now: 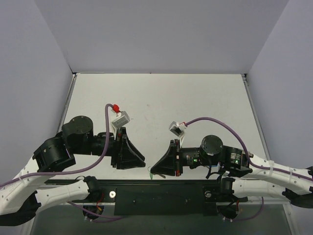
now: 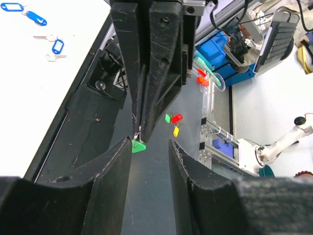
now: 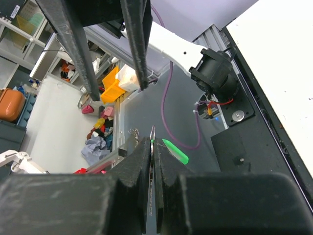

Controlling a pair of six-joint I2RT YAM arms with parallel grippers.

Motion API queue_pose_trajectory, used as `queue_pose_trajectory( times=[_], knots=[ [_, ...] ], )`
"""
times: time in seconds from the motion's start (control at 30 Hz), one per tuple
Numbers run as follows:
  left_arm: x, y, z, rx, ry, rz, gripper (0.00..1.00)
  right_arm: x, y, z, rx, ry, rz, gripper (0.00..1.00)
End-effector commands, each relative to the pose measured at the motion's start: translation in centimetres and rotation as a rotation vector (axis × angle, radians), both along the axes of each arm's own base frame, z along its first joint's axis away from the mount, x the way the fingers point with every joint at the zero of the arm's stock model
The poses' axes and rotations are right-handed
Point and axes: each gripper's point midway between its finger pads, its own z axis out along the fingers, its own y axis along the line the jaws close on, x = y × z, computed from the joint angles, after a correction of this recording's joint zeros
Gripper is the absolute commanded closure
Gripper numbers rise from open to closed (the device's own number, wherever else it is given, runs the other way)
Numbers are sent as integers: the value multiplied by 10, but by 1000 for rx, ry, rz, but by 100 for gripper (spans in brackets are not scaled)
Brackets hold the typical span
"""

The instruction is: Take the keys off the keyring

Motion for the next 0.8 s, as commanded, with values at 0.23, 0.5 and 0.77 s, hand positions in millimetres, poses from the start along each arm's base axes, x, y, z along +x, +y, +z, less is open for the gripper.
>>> queue_pose_trajectory(
  times=[0.23,0.5,0.77],
  knots=[
    [-12,-3,2,-61,4,-74,57,-4,-7,45,109,-67,10,100],
    [-10,-9,1,-110,36,-59,59,-2,-2,48,112,-65,9,100],
    [-10,-12,-1,-134,55,-57,66,-2,0,50,118,-62,9,100]
  ],
)
